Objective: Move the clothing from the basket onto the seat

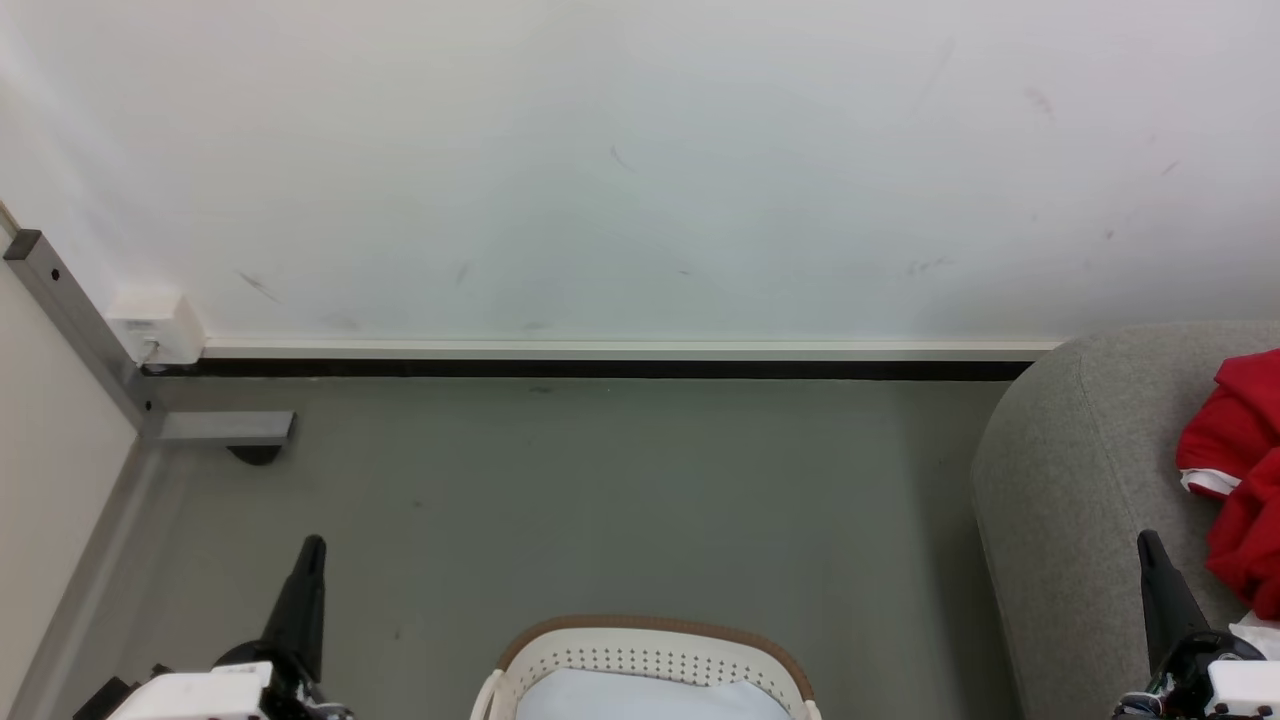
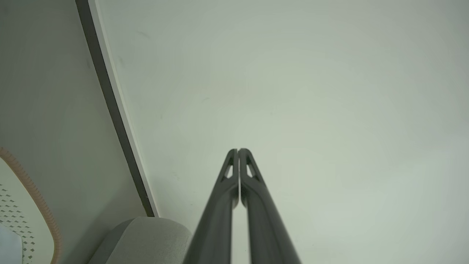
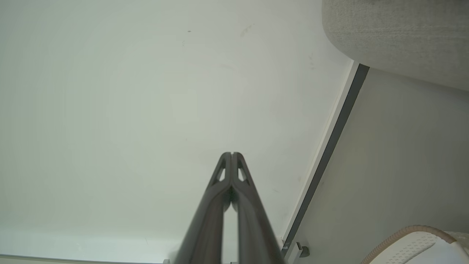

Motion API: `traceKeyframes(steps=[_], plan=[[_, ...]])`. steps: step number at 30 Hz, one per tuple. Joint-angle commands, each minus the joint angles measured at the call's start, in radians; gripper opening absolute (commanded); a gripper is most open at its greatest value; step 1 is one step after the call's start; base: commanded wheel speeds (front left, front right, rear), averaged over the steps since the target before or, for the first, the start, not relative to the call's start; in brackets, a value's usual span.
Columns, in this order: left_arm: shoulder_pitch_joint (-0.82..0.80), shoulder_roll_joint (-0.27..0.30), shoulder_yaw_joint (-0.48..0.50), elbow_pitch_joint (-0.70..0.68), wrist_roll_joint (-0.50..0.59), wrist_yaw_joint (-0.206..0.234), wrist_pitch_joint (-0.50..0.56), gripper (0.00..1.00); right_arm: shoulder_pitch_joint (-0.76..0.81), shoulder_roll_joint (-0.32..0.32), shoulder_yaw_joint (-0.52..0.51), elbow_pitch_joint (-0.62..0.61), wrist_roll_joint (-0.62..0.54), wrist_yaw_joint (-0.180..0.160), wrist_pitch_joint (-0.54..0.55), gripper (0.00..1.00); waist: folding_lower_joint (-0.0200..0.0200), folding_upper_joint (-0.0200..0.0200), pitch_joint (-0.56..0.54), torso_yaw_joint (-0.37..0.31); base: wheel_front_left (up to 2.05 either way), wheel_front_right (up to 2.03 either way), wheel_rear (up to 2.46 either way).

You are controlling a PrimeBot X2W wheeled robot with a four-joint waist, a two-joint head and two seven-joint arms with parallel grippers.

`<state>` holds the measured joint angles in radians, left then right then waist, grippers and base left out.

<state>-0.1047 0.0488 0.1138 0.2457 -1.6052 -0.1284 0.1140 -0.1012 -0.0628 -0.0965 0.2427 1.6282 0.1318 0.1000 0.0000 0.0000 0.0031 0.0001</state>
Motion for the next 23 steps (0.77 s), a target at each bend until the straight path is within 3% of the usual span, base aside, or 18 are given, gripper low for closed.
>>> traceKeyframes(steps=[1,23], plan=[[-0.009,0.002,0.003,0.001,-0.014,-0.005,0.004,0.00,-0.010,0.000,-0.003,0.002,-0.001,-0.002,0.003,0.00,0.0000,0.0000,0.000,0.000,0.00,0.00,0.00],[-0.008,0.002,0.002,0.000,-0.014,-0.005,0.004,0.00,-0.011,0.003,-0.008,0.003,-0.007,-0.002,0.006,0.00,0.0000,0.0000,0.000,0.000,0.00,0.00,0.00]])
